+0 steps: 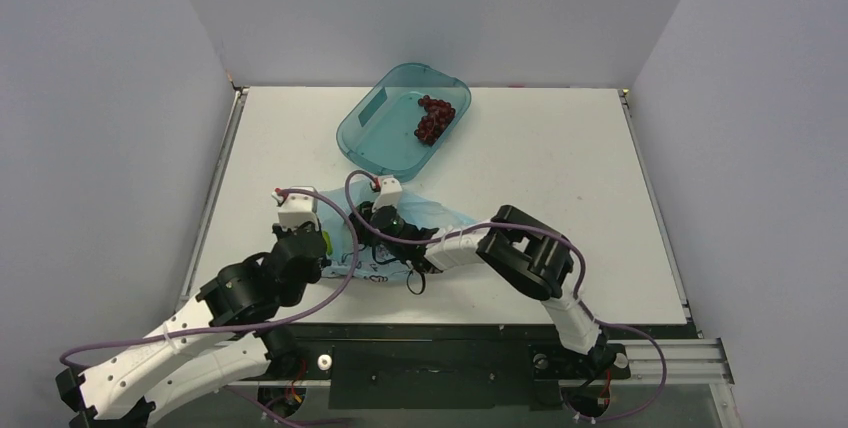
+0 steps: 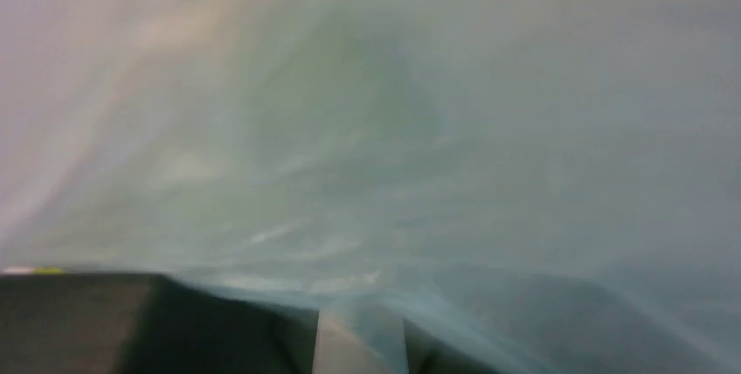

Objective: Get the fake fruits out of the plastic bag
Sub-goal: Adjust the fake fruit in the plastic bag, then adjust the plastic bag at the center of the board.

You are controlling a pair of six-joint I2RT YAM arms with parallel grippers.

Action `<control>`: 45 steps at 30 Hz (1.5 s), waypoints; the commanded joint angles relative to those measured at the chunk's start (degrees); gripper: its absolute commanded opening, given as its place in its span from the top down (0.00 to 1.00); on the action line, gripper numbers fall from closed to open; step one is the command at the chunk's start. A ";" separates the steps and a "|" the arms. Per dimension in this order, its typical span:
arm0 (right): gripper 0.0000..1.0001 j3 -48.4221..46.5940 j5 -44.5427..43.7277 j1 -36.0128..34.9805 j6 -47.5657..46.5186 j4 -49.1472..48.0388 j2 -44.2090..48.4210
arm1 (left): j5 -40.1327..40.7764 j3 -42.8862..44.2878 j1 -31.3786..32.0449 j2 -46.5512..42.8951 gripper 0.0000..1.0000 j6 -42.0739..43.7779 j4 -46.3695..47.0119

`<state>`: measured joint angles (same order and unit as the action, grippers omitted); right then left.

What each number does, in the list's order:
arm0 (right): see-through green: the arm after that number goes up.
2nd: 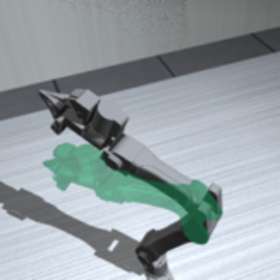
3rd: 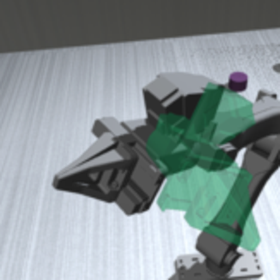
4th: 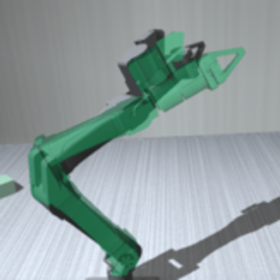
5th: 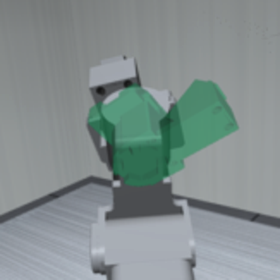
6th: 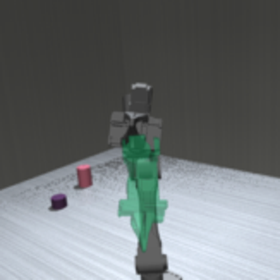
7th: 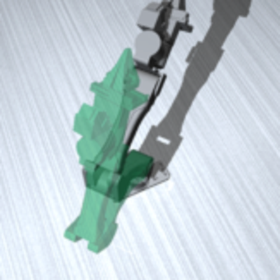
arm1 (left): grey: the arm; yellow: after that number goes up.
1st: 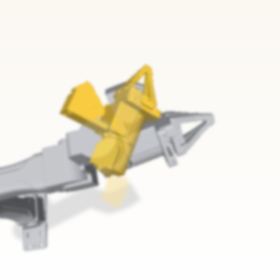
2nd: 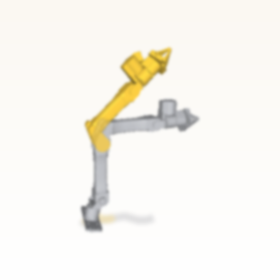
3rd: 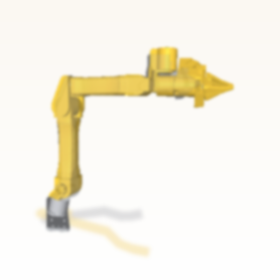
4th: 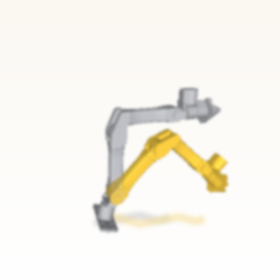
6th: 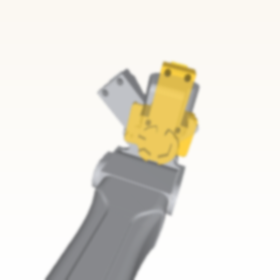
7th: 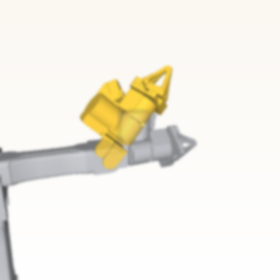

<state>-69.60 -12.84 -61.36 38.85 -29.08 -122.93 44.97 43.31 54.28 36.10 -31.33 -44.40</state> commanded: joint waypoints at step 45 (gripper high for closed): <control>0.28 16.16 -5.08 -3.31 -0.08 7.09 25.43 | 2.81 -17.67 0.03 -0.30 1.00 -47.82 -4.82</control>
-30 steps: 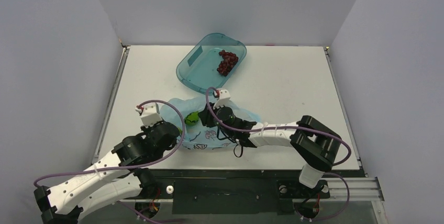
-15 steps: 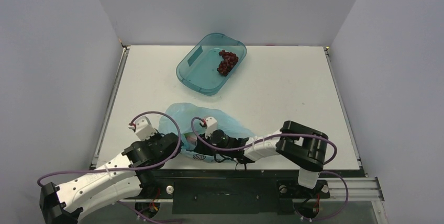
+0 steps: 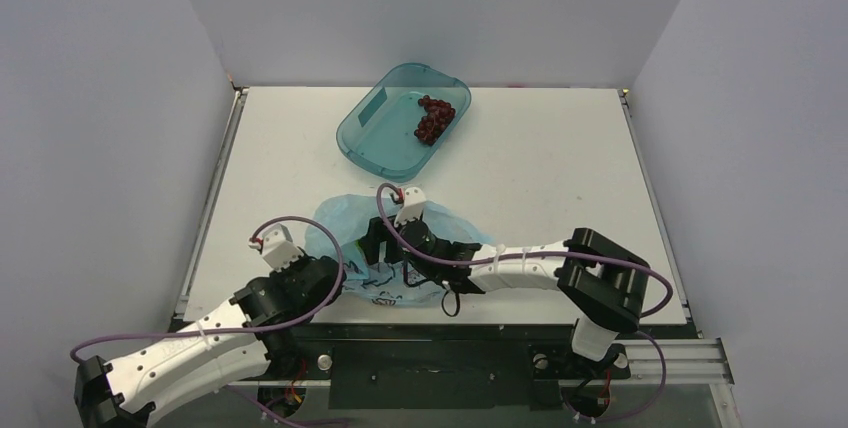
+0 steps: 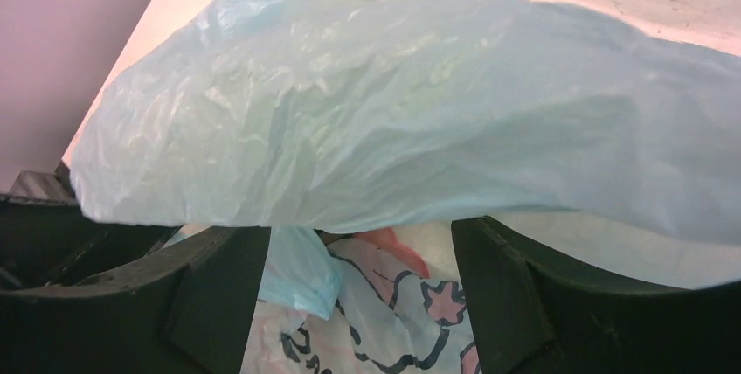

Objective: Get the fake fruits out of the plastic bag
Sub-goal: Adjust the plastic bag at the center of the board, then take out the fake fruit from the plastic bag.

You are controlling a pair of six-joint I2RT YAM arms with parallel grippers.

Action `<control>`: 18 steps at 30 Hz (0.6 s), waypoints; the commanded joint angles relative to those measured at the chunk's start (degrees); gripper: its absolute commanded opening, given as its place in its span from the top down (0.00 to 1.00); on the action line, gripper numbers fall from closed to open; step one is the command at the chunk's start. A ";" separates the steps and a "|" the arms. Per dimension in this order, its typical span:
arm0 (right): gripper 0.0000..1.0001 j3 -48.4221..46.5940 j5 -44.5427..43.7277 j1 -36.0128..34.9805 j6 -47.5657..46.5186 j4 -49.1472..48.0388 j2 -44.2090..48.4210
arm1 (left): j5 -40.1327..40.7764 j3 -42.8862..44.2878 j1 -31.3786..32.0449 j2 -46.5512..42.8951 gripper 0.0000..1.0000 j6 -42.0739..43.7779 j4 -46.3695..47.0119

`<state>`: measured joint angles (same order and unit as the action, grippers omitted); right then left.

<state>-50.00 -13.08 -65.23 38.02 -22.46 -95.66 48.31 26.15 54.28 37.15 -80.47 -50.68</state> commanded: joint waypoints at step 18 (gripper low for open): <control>0.23 -7.09 -3.03 4.54 -0.52 -5.43 -9.34 | -3.07 -1.35 0.03 -3.48 1.00 5.20 3.42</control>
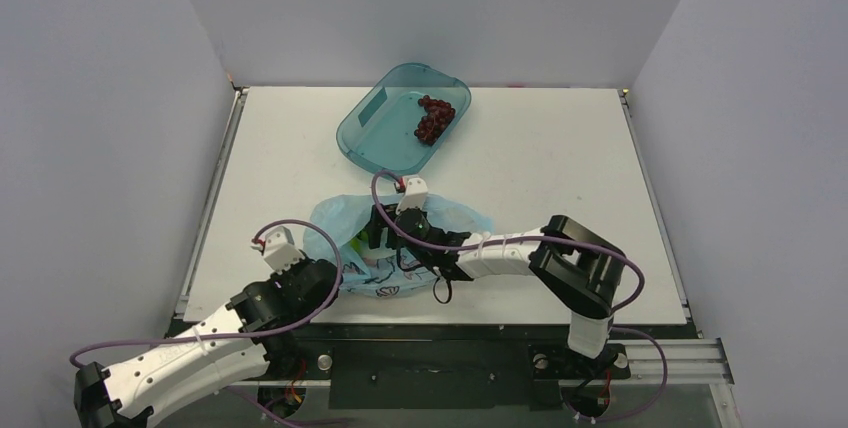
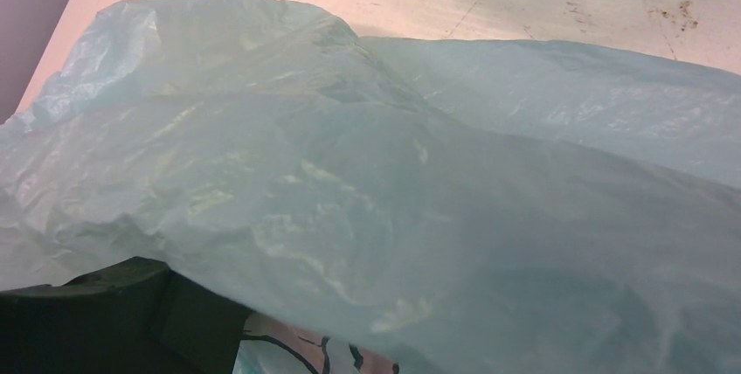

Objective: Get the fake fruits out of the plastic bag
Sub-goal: Take out the fake fruit from the plastic bag.

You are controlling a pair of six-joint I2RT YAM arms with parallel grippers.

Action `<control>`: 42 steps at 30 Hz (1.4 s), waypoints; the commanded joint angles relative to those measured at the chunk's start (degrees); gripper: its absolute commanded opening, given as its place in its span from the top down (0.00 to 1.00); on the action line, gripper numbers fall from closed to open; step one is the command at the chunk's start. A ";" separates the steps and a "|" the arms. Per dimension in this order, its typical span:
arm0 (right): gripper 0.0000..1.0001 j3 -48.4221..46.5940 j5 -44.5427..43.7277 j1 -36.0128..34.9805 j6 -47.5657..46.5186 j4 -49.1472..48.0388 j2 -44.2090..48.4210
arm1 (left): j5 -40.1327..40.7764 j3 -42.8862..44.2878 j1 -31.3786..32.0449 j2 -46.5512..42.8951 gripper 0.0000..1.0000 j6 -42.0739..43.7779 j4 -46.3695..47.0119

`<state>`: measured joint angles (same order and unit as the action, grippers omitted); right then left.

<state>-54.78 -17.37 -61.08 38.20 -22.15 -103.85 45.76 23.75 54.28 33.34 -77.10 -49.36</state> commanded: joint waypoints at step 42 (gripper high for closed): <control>0.77 -2.55 10.24 1.14 -4.78 -2.93 2.91 | -1.31 2.58 0.03 0.39 1.00 5.91 4.20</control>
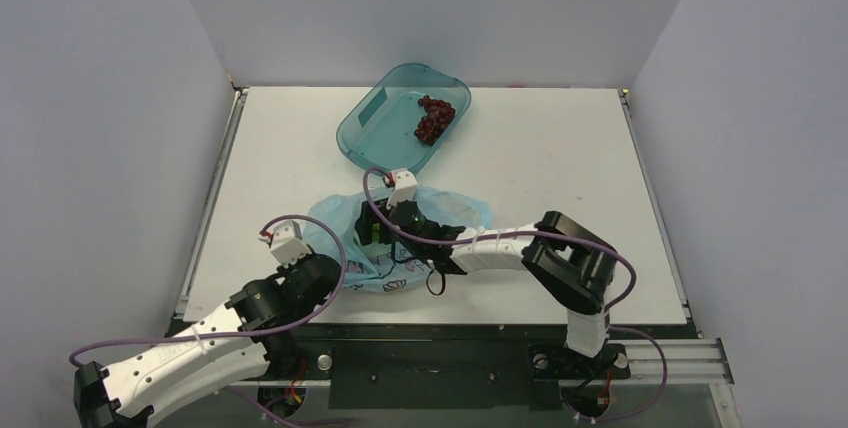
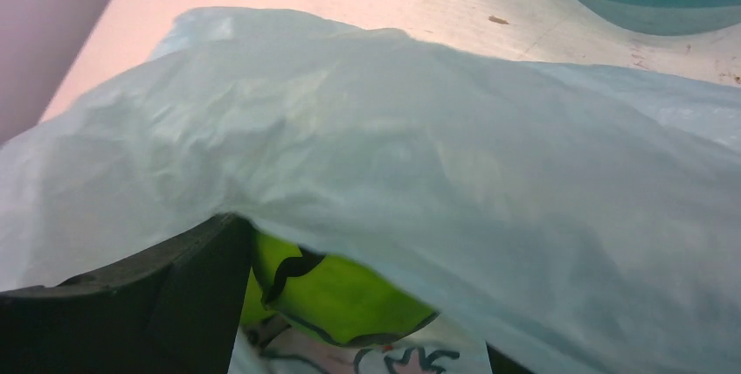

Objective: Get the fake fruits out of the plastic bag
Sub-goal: Take out the fake fruit from the plastic bag.

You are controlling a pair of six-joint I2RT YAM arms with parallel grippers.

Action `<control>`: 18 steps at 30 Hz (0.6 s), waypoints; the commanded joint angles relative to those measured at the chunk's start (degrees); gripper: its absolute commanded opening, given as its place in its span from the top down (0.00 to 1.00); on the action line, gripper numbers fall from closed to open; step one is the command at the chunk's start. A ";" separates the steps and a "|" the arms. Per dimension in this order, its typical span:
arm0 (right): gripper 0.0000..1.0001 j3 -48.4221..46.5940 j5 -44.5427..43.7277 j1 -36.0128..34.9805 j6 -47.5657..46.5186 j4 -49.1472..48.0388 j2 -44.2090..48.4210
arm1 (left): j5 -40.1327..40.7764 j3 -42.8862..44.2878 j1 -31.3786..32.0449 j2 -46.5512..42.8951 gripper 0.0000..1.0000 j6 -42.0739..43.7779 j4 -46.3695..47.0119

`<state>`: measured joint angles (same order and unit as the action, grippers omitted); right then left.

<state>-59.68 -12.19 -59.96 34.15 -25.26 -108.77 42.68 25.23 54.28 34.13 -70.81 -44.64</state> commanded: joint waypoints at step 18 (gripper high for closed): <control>1.00 16.06 19.91 0.39 -1.77 3.56 26.97 | 2.50 0.71 -0.05 -2.70 1.00 -0.51 -2.76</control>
<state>-44.29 4.27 -59.96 33.15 -19.31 -87.33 43.33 25.23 54.28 32.38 -71.09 -46.37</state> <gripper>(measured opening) 0.769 0.004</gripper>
